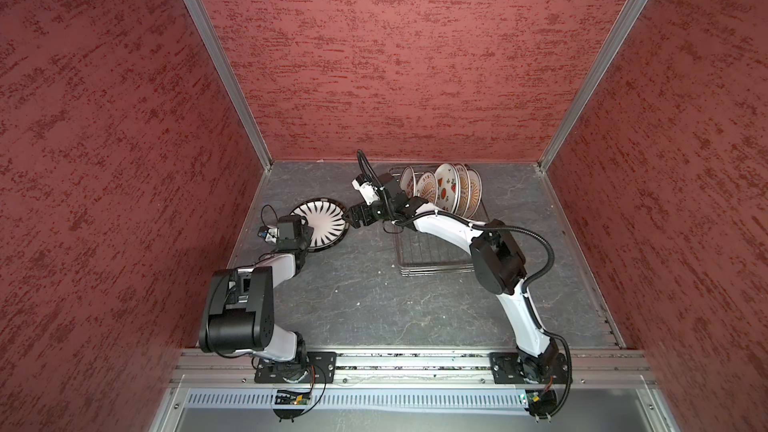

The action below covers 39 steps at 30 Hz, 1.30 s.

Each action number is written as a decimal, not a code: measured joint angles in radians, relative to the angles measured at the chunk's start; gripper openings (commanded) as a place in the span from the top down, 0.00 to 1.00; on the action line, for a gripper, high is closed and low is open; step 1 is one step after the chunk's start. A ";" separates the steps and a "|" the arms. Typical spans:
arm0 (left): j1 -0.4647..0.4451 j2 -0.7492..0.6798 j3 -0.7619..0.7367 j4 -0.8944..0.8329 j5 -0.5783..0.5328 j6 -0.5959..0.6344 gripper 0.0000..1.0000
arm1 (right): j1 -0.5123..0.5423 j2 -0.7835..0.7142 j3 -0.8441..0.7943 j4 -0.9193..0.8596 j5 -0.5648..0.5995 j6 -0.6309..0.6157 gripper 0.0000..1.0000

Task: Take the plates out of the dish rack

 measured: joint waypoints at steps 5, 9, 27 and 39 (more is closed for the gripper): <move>-0.006 0.007 0.022 -0.007 -0.024 0.003 0.19 | 0.000 0.000 0.000 0.000 0.005 0.000 0.06; -0.010 0.005 0.022 -0.012 -0.044 0.005 0.19 | 0.000 0.000 0.000 -0.001 0.009 0.000 0.06; -0.047 -0.023 0.031 -0.093 -0.128 0.031 0.21 | 0.006 0.000 -0.027 0.001 0.023 0.000 0.07; -0.046 -0.047 0.031 -0.132 -0.155 0.044 0.24 | 0.010 -0.001 -0.035 0.002 0.028 0.000 0.07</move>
